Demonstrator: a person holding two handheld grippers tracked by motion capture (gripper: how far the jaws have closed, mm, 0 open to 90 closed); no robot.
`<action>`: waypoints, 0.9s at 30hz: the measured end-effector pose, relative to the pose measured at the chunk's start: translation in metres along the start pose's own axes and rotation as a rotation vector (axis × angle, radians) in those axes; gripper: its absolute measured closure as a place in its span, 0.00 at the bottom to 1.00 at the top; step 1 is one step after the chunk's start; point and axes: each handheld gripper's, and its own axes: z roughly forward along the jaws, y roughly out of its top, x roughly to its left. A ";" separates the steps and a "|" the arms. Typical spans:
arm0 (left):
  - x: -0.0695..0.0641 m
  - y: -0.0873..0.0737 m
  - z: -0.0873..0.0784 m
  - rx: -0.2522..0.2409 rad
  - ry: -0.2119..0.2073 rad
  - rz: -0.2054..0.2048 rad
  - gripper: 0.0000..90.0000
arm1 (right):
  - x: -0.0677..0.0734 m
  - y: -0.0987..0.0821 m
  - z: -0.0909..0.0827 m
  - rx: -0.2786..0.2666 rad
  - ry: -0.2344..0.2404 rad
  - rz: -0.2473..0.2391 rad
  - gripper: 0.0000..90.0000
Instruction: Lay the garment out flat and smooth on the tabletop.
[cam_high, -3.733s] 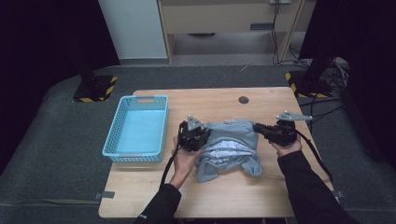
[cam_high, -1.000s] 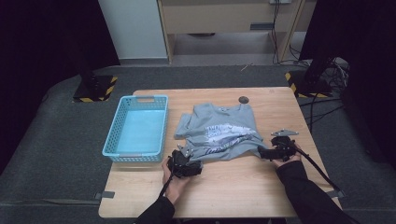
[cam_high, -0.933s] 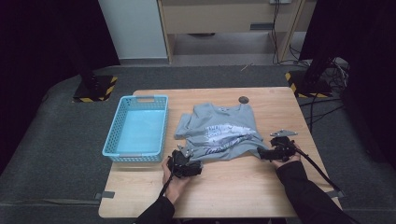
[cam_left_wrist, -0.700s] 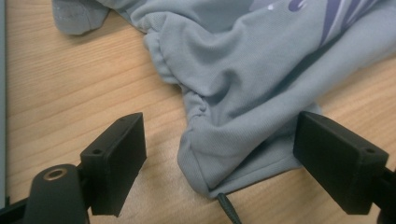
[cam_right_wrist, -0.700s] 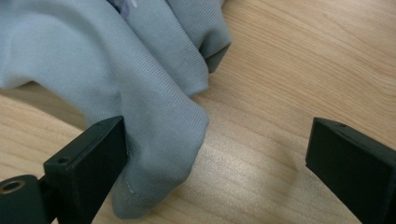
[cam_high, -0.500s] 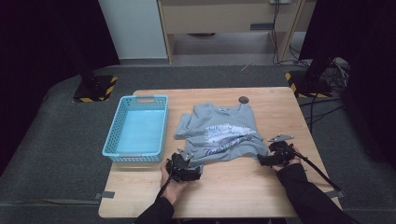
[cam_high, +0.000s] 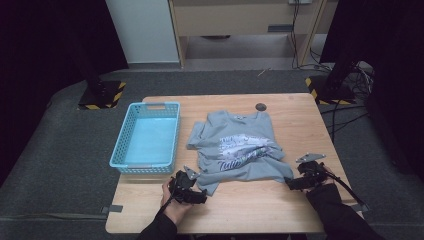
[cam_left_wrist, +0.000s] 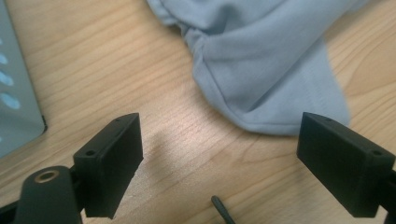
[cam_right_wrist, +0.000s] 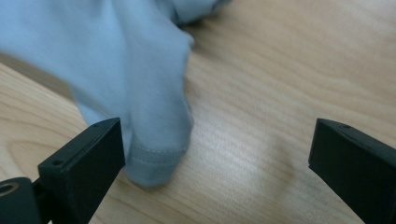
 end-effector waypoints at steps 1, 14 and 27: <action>0.001 0.001 -0.001 -0.019 -0.006 -0.021 0.16 | 0.000 0.001 -0.002 -0.021 0.003 0.002 0.04; -0.016 0.010 0.028 -0.045 0.052 -0.016 0.14 | 0.006 0.019 0.017 -0.086 -0.012 0.036 0.07; -0.011 -0.005 0.005 0.046 0.049 0.111 0.11 | 0.007 0.003 0.007 0.003 0.002 -0.050 0.06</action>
